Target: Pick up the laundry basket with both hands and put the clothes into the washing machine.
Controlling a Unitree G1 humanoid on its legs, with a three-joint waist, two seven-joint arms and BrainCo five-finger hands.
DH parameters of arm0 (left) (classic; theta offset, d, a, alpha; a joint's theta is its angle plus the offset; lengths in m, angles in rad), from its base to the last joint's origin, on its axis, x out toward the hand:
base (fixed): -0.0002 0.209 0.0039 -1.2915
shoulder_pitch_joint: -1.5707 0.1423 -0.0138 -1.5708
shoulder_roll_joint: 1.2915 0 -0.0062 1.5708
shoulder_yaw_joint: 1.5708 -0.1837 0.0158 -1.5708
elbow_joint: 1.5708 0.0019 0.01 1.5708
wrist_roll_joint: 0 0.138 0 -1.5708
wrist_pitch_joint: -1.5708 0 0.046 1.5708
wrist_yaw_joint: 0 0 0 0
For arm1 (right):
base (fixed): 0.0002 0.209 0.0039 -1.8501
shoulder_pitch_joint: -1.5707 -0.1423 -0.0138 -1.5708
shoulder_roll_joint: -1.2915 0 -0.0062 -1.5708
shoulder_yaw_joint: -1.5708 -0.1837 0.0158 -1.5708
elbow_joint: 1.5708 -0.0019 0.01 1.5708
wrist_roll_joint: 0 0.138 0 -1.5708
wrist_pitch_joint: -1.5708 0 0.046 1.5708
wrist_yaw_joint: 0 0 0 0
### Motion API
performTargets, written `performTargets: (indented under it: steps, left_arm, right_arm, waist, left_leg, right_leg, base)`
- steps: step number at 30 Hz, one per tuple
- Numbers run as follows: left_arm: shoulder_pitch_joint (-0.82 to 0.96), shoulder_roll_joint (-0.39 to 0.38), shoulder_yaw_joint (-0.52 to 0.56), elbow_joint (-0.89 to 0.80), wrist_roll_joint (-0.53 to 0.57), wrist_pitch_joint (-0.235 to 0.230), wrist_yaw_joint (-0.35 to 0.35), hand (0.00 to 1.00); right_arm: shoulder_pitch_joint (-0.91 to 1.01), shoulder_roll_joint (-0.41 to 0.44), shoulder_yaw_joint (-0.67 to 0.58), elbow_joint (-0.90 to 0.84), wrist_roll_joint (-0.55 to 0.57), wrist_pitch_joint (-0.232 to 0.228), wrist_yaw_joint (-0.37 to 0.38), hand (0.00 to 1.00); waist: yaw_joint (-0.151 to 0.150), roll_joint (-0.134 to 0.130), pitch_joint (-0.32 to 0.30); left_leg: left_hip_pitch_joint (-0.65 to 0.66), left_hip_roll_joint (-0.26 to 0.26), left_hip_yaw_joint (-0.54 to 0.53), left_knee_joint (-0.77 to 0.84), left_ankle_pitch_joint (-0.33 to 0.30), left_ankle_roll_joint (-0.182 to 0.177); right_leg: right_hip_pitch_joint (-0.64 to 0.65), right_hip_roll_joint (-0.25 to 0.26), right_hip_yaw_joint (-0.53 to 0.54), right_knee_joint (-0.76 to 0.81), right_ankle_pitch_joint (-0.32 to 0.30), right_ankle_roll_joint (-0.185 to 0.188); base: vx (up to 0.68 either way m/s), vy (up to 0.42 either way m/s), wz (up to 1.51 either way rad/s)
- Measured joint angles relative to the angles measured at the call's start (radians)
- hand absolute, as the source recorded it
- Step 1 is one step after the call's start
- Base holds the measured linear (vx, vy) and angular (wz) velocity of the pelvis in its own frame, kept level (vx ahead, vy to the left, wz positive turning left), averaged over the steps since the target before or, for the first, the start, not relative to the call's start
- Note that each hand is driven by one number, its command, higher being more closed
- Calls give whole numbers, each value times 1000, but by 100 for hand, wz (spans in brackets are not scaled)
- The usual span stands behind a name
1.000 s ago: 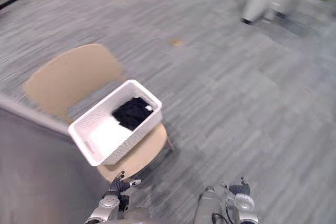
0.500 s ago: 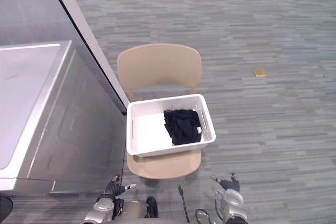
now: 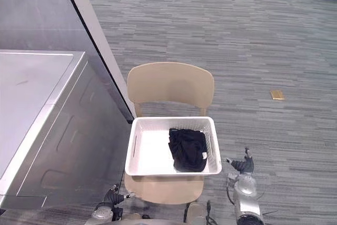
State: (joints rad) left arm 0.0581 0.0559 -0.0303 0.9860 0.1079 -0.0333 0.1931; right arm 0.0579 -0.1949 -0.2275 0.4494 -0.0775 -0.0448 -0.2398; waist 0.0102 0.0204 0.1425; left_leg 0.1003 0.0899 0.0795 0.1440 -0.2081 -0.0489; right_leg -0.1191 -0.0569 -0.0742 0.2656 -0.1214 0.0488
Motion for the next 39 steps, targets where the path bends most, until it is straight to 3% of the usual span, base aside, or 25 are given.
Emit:
performTargets:
  steps: [4, 6, 12, 16, 18, 21, 23, 27, 30, 35, 39]
  left_arm:
    - [4, 4, -1, -7, 24, -15, -20, 0]
    - [4, 9, -8, -7, 43, -21, -33, 0]
    - [7, 40, -20, -8, 62, -37, -40, 0]
    - [1, 49, -30, -25, 60, -53, -39, 0]
    - [-29, 49, -30, -39, 59, -61, -37, 0]
    - [-38, 49, -28, -50, 39, -64, -28, 0]
    - [-47, 51, -9, -63, 7, -72, -8, 0]
    - [-68, 77, -5, -63, -36, -71, 30, 0]
    - [-78, 79, 1, -75, -70, -73, 31, 0]
    - [-83, 74, 1, -117, -144, -85, 41, 0]
    - [-87, 62, -1, -132, -157, -87, 52, 0]
  right_arm:
    - [16, -116, 97, -121, -125, -33, 49, 0]
    - [8, -174, 158, -124, -204, -69, 91, 0]
    - [-50, -247, 353, -48, -316, -107, 158, 0]
    - [-157, -286, 455, 96, -358, -104, 169, 0]
    - [-233, -301, 478, 171, -368, -102, 176, 0]
    - [-307, -326, 481, 238, -398, -96, 171, 0]
    - [-403, -348, 475, 325, -426, -65, 131, 0]
    - [-497, -388, 474, 369, -432, -24, 84, 0]
    - [-559, -407, 474, 367, -326, -27, 92, 0]
    - [-645, -481, 483, 271, -264, -21, 86, 0]
    - [-659, -484, 528, 233, -235, -22, 91, 0]
  waist:
    - [3, -3, -3]
    - [3, -7, -6]
    - [6, -17, -3]
    - [15, -14, 19]
    - [34, -11, 72]
    - [35, 12, 107]
    - [35, 32, 165]
    - [35, 37, 245]
    - [35, 38, 284]
    - [39, 36, 293]
    - [48, 36, 293]
  left_leg:
    - [-10, -1, -18, -8, 9, -11]
    - [-19, -20, -33, -1, 19, 0]
    - [-58, -57, -75, 6, 44, 14]
    - [-132, -78, -109, 26, 63, 18]
    - [-184, -95, -130, 42, 91, 20]
    - [-240, -100, -158, 48, 99, 21]
    - [-283, -100, -159, 49, 103, 20]
    - [-383, -106, -161, 49, 134, 9]
    - [-431, -103, -161, 30, 163, 2]
    - [-482, -90, -160, -26, 209, -10]
    - [-472, -82, -165, -36, 220, -12]
  right_leg:
    - [37, -3, -12, -93, 49, 10]
    - [70, -18, -29, -152, 77, 22]
    - [92, -52, -76, -202, 108, 31]
    - [31, -78, -118, -174, 113, 31]
    - [-20, -99, -133, -134, 113, 31]
    - [-80, -109, -158, -93, 113, 30]
    - [-140, -117, -163, -46, 110, 26]
    - [-267, -132, -151, 15, 110, 13]
    - [-335, -136, -143, 31, 121, -1]
    - [-411, -125, -141, 25, 144, -19]
    - [-405, -116, -143, 20, 145, -22]
  base:
    - [39, 39, 12]
    - [6, 72, 23]
    - [-27, 44, 27]
    - [-93, 14, 38]
    - [-157, -1, 33]
    - [-178, -30, 32]
    - [-236, -39, 15]
    - [-202, -38, 5]
    - [-140, -40, -2]
    - [-42, -65, -3]
    - [59, -63, -4]
